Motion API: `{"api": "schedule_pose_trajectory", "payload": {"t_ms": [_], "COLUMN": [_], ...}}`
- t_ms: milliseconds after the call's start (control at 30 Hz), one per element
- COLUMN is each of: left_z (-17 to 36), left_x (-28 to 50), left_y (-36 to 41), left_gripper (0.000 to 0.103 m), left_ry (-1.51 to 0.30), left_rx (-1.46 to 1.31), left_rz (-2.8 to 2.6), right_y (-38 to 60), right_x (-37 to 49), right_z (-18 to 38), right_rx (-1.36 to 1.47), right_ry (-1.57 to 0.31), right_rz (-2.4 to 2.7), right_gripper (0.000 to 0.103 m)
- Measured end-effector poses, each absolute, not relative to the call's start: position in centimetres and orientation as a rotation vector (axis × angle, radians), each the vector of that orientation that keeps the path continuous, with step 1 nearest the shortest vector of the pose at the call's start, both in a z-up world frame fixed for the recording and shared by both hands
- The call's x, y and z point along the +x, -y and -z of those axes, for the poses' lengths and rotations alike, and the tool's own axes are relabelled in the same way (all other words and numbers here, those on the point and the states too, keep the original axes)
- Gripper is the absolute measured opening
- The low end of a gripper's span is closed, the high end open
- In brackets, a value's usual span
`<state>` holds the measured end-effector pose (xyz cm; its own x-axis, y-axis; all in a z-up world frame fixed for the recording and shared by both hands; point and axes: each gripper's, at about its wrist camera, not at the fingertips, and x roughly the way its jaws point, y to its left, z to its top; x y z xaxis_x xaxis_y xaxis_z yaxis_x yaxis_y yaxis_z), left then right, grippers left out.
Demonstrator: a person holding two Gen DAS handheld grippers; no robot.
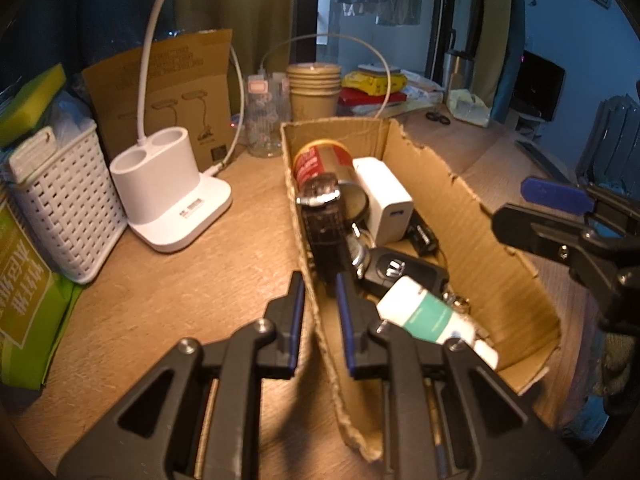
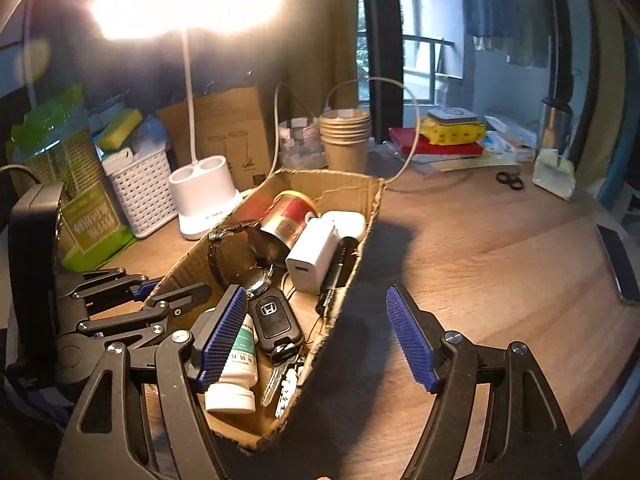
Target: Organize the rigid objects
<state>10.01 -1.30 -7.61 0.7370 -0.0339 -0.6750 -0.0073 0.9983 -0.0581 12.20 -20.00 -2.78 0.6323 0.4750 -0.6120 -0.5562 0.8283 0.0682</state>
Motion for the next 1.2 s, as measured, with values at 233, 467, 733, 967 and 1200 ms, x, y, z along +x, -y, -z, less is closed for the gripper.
{"api": "schedule_pose_trajectory", "payload": {"t_ms": [233, 467, 733, 967, 1200], "left_z": [5.8, 3.5, 1.7, -1.2, -3.6], "left_x": [8.7, 6.9, 5.3, 2.8, -0.1], "left_y": [1.5, 1.5, 1.9, 1.4, 2.6], "left_gripper": [0.022, 0.023, 0.043, 0.077, 0.094], "left_ry": [-0.662, -0.551, -0.478, -0.402, -0.368], "left_rx": [-0.049, -0.061, -0.046, -0.118, -0.092], "left_rz": [0.013, 0.032, 0.001, -0.021, -0.057], "right_y": [20.7, 21.7, 23.0, 23.7, 25.2], "right_x": [10.5, 8.7, 6.4, 4.0, 2.3], "right_z": [0.9, -0.8, -2.7, -4.6, -6.3], "right_rx": [-0.139, -0.14, -0.129, -0.144, -0.119], "right_ry": [-0.605, -0.548, -0.481, -0.414, -0.36], "right_rz": [-0.547, -0.511, -0.476, -0.459, -0.427], "right_gripper": [0.075, 0.075, 0.075, 0.075, 0.075]}}
